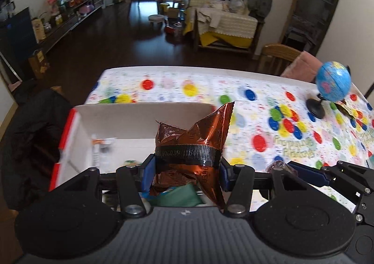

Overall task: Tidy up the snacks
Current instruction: 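Carry the brown foil bag and chocolate into the box, then open both tools to release the foil bag and chocolate in the box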

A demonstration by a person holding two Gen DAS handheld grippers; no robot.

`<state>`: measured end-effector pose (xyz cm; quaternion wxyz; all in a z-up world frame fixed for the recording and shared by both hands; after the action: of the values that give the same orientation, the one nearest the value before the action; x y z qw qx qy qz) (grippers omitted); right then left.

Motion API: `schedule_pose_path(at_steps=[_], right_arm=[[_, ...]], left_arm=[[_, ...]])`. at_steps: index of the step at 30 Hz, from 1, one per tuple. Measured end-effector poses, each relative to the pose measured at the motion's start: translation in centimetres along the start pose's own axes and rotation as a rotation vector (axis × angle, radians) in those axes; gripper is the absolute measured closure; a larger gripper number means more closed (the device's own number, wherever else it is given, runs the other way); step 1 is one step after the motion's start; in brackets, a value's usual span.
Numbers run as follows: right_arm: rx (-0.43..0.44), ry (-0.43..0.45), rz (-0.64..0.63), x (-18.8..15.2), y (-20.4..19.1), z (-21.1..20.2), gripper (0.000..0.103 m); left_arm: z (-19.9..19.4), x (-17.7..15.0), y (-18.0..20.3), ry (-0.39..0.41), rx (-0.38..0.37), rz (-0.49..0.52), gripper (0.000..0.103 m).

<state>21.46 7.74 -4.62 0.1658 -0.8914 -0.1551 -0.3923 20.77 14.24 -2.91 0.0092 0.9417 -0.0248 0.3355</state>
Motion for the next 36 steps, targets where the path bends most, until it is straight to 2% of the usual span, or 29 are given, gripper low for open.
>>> schedule_pose_path(at_steps=[8,17,24,36], right_arm=[[-0.006,-0.039,-0.014,0.3,-4.4,3.9,0.063],[-0.042,-0.095,-0.03,-0.1,-6.5,9.0,0.063],[-0.065,-0.144,-0.027,-1.1,-6.9,12.0,0.063],[-0.08,-0.191,-0.024,-1.9,-6.6,14.1,0.062]], left_arm=[[0.9,-1.4,-6.0,-0.033,0.037,-0.038,0.051],[4.6,-2.9,-10.3,-0.109,0.068,-0.036,0.051],[7.5,-4.4,-10.8,-0.151,0.08,-0.012,0.051],[9.7,-5.3,-9.2,-0.148,0.111,0.078,0.049]])
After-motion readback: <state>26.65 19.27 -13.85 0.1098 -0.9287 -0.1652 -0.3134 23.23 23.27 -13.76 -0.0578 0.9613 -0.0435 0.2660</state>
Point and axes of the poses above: each gripper's, at about its wrist camera, not at the fingertips, and z roughly the way its jaws point, y to its right, x to its top, the point moved 3 cm from there along z, roughly the way its jaws point, and after that the axes turned 8 degrees about z, right-handed, at the moved point
